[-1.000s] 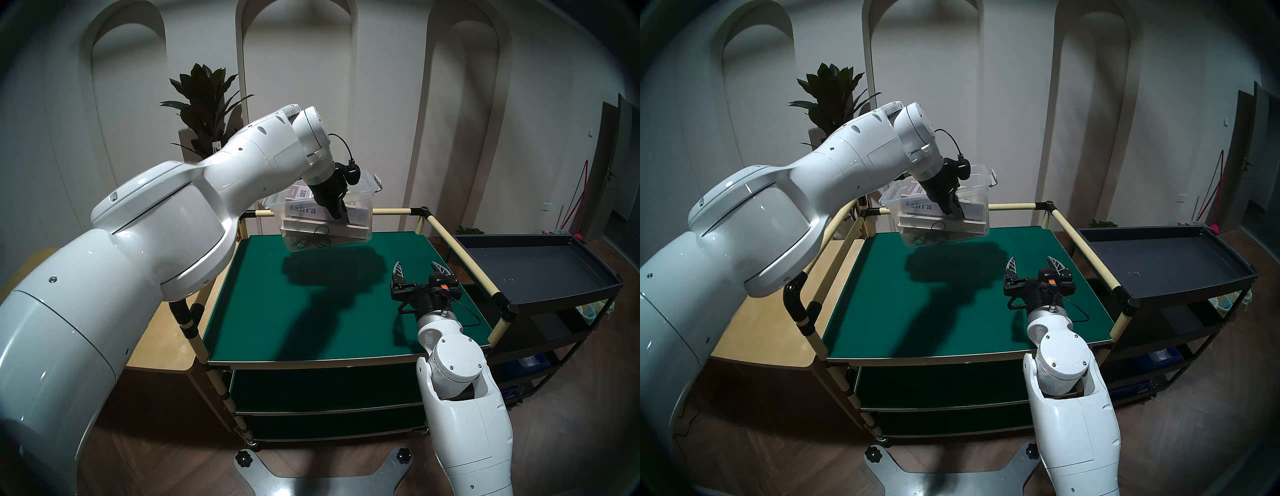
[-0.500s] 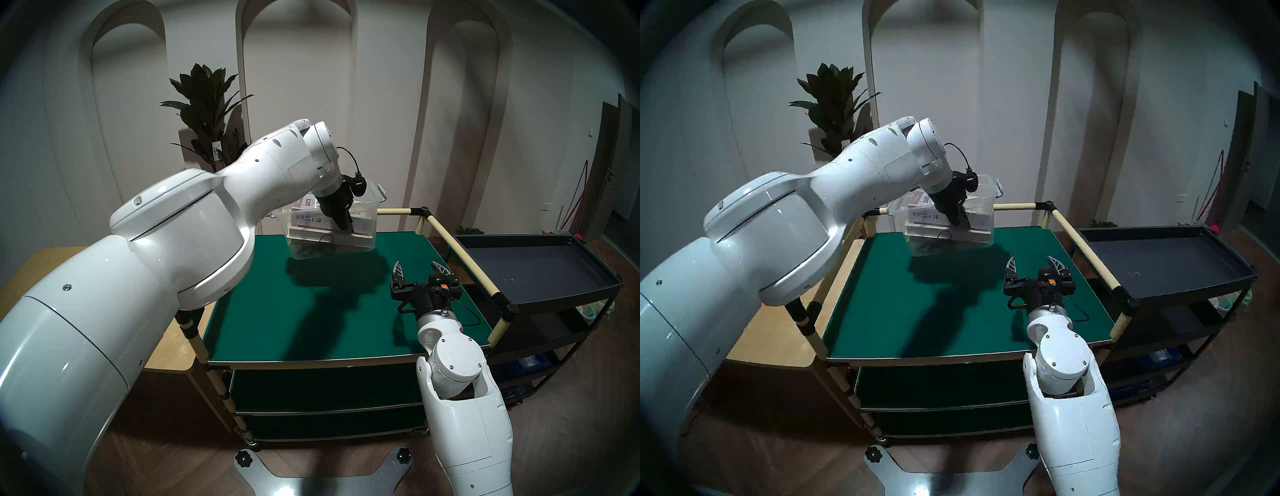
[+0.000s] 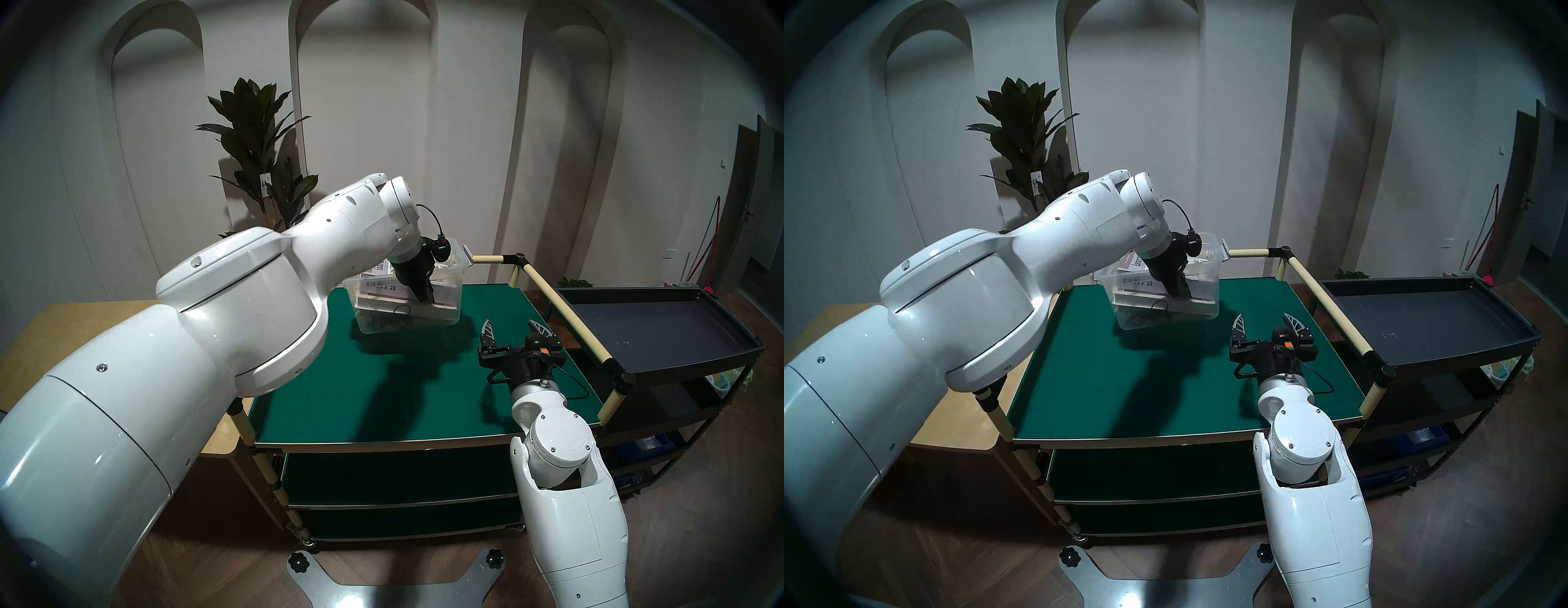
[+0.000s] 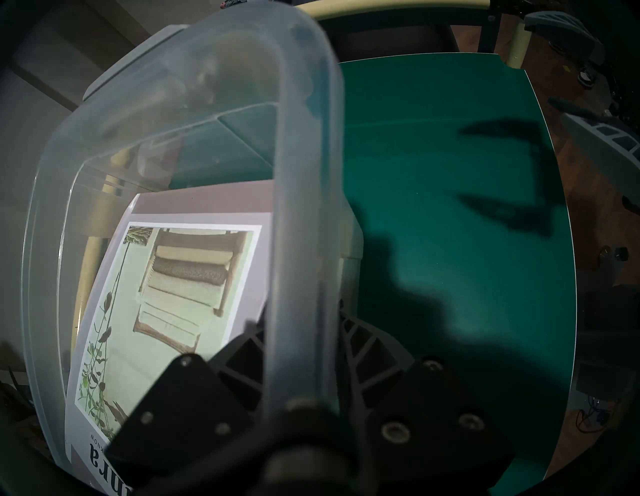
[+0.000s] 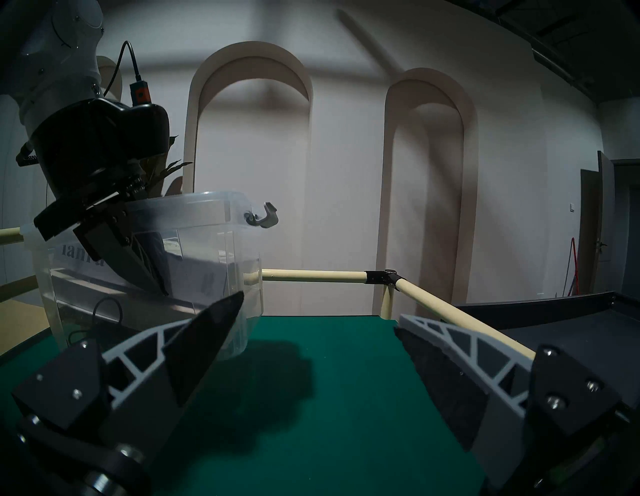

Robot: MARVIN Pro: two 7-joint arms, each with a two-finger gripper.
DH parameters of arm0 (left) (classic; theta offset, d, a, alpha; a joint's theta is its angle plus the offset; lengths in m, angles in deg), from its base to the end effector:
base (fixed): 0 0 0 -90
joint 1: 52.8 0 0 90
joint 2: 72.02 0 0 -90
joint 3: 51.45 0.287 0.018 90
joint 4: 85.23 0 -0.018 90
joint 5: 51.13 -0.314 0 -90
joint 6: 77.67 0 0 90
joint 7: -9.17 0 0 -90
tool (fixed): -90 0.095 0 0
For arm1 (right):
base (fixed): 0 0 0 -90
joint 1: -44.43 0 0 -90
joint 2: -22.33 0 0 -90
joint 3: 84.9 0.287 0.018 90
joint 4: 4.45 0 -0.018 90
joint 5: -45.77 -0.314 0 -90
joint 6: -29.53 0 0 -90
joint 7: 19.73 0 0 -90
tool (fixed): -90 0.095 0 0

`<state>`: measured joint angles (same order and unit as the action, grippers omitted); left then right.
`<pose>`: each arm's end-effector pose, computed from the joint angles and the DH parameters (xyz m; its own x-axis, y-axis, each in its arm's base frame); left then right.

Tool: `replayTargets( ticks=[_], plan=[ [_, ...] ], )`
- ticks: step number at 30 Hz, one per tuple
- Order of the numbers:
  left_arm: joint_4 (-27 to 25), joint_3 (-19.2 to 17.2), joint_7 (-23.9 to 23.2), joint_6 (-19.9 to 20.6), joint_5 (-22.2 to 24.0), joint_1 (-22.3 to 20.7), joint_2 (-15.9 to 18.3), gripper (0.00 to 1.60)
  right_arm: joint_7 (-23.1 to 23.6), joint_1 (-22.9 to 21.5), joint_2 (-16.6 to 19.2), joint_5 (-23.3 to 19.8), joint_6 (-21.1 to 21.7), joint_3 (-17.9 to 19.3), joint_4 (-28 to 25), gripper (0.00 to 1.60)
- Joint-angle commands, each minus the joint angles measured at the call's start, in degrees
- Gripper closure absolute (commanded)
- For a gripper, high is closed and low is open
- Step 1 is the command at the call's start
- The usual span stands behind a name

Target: Put the storage box onto the shelf

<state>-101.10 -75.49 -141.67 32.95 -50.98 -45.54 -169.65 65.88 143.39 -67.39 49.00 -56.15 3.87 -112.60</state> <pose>0.6095 -0.1936 -0.1200 0.0133 -0.9121 0.4098 -0.9433 -0.1474 -0.2975 0.3803 0.0003 -0.2455 -0.0858 0.0558 0.9947 -0.0634 -0.9967 0.0504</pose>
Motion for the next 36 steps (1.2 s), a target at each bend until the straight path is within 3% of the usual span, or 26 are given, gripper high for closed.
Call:
replayTargets(
  ticks=[1,36],
  plan=[
    [0.2,-0.2,1.9,-1.8,-0.1,-1.1,-0.8,1.60,-0.1,-0.5,0.1,0.1,-0.4,0.1,-1.3,0.00],
    [2.9,-0.2,6.0,-6.5,-2.8,4.3,-3.9,1.60,-0.1,-0.6,0.1,0.1,-0.4,0.1,-1.3,0.00]
  ],
)
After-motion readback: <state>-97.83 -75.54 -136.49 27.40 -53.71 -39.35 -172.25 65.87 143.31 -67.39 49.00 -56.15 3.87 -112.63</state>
